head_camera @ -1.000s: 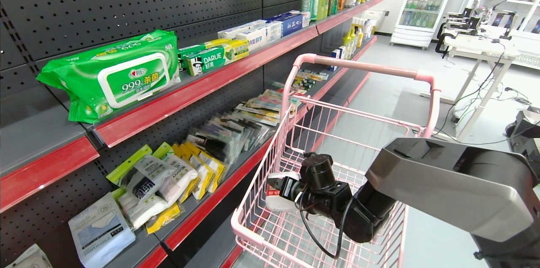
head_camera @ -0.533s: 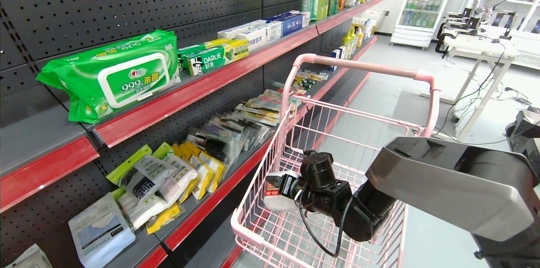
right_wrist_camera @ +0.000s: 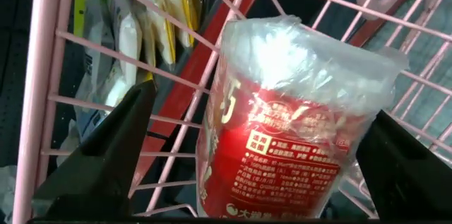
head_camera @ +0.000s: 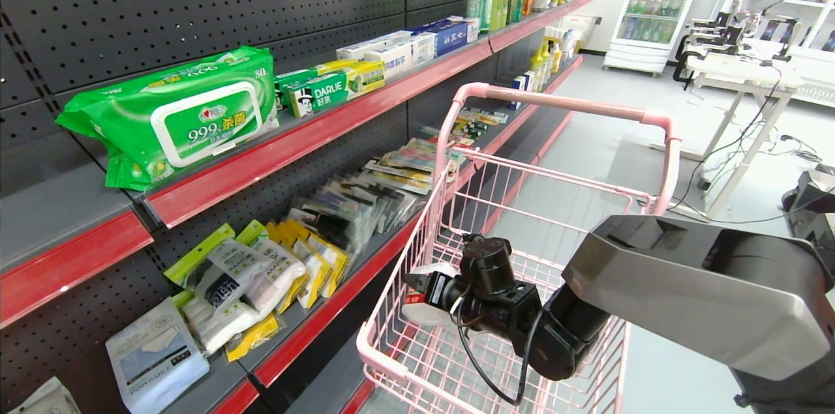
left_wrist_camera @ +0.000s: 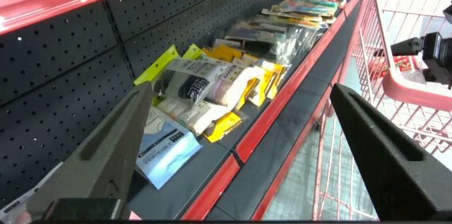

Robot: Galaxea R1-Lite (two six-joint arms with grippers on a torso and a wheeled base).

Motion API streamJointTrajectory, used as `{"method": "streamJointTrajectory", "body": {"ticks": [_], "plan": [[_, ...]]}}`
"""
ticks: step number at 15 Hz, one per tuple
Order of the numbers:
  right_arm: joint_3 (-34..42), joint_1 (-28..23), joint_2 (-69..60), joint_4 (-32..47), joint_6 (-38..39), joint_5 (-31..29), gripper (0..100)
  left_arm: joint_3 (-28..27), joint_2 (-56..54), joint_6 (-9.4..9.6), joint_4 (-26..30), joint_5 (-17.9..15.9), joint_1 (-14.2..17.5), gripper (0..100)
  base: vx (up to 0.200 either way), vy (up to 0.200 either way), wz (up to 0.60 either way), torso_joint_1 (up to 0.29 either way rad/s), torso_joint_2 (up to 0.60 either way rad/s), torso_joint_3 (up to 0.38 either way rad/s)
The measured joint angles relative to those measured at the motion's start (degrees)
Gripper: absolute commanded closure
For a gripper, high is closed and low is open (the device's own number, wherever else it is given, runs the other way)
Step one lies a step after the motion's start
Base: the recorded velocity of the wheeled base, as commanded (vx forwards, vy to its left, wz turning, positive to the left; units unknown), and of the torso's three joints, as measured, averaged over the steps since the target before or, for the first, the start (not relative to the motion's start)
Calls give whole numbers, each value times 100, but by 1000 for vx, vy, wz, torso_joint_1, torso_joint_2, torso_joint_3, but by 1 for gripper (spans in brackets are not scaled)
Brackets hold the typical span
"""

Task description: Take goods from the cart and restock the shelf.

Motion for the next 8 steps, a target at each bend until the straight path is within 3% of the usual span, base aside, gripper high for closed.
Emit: {"method": "streamJointTrajectory", "body": {"ticks": [8], "plan": [[44, -41, 0, 2, -9, 16, 0, 0, 0, 4, 0, 0, 0, 0, 0, 0, 0, 0, 0, 0]]}}
